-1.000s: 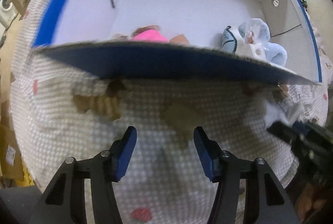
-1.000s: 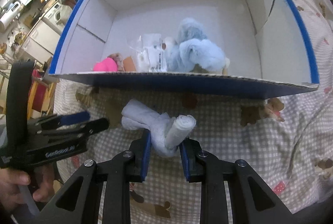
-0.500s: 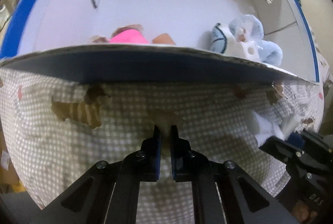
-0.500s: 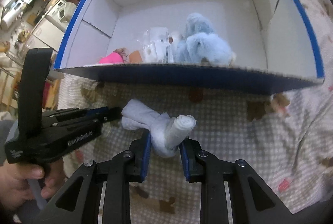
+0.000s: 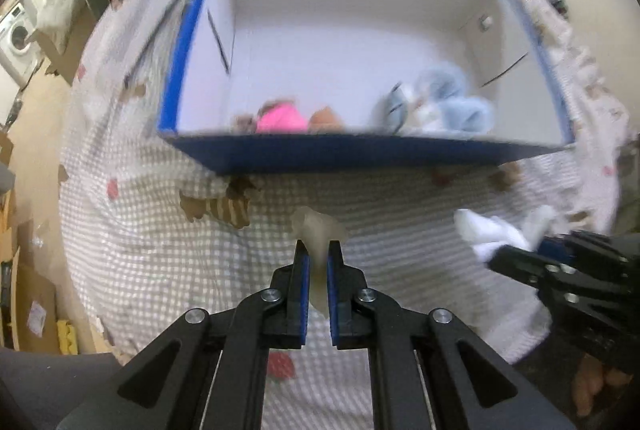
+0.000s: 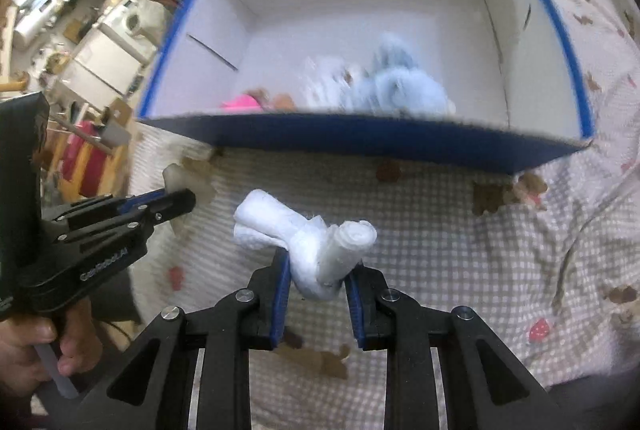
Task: Organize soft objects
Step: 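Carry the white sock and pale item over the box with both grippers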
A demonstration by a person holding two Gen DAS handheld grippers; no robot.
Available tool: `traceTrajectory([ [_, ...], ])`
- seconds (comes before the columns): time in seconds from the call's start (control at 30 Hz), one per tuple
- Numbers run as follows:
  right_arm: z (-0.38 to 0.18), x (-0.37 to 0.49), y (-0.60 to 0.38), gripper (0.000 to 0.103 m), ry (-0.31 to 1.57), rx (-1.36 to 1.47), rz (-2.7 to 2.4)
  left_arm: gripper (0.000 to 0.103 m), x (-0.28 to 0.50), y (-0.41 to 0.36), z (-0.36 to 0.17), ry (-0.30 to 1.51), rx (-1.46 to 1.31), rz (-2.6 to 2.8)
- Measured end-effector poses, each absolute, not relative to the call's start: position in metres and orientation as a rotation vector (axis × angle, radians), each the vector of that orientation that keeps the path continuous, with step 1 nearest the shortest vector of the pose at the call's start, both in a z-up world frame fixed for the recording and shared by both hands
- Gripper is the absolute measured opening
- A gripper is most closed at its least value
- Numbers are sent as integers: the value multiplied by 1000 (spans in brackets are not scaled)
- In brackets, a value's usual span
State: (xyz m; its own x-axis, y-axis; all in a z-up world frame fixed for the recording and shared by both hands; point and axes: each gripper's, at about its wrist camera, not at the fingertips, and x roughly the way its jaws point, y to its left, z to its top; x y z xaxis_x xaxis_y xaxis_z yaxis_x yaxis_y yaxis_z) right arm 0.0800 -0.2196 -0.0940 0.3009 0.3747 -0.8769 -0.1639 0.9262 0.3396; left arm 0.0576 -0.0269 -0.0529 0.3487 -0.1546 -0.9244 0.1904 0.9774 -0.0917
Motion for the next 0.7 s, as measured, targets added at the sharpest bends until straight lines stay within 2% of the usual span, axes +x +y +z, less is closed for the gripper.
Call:
traceTrajectory([
  [0.27, -28, 86, -228, 27, 1092, 153, 391, 7, 59, -8, 19, 1049, 20, -251],
  [0.37, -10, 98, -229, 27, 1030, 134, 382, 7, 73, -11, 28, 1012, 43, -237],
  [0.47, -4, 110, -233, 27, 970, 142, 367, 7, 91, -17, 31, 1001, 59, -231],
  [0.57, -11, 126, -245, 27, 905, 273, 416, 7, 109, -29, 27, 997, 86, -234],
  [0.7, -28, 145, -258, 27, 918, 322, 382, 7, 132, -43, 16, 985, 132, -240],
])
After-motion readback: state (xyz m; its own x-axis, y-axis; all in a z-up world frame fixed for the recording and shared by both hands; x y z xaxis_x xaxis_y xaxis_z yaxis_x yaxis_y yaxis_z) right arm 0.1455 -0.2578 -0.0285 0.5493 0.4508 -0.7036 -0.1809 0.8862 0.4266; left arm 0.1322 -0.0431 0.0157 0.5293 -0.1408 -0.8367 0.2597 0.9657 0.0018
